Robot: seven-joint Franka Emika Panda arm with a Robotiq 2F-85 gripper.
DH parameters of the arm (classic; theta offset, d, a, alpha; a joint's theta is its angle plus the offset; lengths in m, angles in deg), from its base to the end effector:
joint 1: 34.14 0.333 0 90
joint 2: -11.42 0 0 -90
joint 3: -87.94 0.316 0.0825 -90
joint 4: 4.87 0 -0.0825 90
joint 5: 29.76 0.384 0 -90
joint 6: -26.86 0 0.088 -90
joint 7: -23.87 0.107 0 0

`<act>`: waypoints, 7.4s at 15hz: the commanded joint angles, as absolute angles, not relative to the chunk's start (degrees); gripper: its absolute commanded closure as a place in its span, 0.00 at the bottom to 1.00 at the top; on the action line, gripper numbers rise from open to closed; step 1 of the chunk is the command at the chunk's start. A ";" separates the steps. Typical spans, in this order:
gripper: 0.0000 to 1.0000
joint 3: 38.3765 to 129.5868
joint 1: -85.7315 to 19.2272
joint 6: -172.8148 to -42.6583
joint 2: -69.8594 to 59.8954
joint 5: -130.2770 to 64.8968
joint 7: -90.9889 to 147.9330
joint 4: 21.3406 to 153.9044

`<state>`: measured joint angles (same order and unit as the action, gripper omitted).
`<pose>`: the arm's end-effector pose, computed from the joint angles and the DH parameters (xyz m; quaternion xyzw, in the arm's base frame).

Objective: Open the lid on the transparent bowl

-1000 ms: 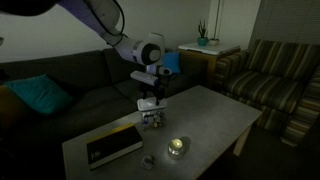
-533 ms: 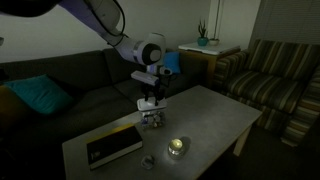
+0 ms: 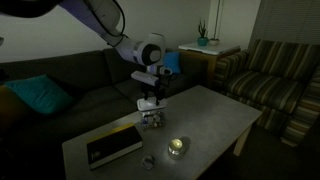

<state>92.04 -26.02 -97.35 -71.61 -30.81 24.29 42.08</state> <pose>0.7359 0.1354 -0.0083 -0.9953 -0.0786 0.0520 0.0241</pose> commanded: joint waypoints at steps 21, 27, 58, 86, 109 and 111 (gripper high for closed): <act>0.71 91.60 -25.98 -97.85 -65.24 -31.39 24.32 47.10; 0.71 90.76 -26.30 -97.21 -59.57 -32.29 23.97 52.21; 0.71 90.48 -30.81 -101.65 -67.72 -37.82 8.18 53.96; 0.71 95.14 -36.42 -104.32 -73.50 -35.92 -12.49 49.44; 0.46 91.83 -31.95 -100.55 -73.33 -36.81 1.02 48.58; 0.71 91.28 -31.14 -102.08 -72.70 -37.75 1.75 49.79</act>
<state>91.95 -32.03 -100.69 -73.33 -36.99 1.07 48.76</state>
